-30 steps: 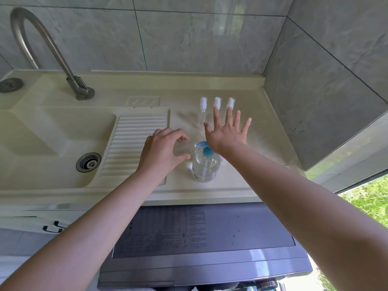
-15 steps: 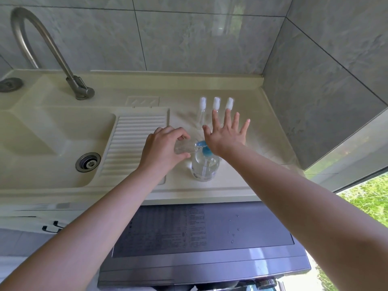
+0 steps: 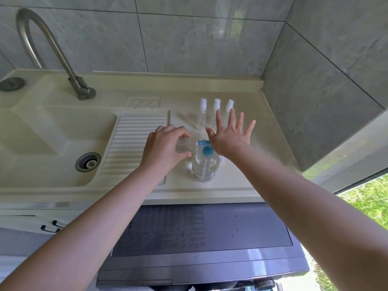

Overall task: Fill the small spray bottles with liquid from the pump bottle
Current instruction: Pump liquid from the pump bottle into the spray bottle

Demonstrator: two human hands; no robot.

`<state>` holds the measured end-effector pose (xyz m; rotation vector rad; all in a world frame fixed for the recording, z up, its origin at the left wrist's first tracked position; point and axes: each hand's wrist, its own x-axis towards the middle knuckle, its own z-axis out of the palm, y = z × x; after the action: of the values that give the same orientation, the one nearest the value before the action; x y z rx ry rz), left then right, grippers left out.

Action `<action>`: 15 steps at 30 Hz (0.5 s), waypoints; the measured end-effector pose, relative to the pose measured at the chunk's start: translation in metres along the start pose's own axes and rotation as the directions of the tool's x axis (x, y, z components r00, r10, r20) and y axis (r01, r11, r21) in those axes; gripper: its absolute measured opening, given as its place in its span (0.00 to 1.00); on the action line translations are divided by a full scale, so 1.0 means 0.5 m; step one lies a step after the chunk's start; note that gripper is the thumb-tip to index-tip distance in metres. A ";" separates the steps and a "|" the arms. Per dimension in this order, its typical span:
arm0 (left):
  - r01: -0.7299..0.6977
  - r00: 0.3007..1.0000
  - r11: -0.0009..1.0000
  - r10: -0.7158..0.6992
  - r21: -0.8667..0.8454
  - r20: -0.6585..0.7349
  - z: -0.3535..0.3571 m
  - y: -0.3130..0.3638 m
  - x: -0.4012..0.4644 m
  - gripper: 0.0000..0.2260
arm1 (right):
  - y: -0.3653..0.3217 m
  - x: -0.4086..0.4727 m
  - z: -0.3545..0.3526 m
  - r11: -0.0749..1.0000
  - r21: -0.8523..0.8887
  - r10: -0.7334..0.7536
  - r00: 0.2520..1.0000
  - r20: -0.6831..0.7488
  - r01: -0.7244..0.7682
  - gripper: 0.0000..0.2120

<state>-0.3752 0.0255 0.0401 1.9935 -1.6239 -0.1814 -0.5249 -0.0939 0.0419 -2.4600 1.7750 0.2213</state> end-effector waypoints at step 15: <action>0.014 1.000 1.000 -0.014 0.015 0.019 0.003 0.001 -0.003 0.19 | -0.004 0.000 0.002 0.999 -0.037 -0.023 1.000 -0.007 0.022 0.29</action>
<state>-0.3764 0.0264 0.0388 2.0205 -1.6273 -0.1946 -0.5231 -0.0931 0.0407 -2.5081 1.7607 0.2457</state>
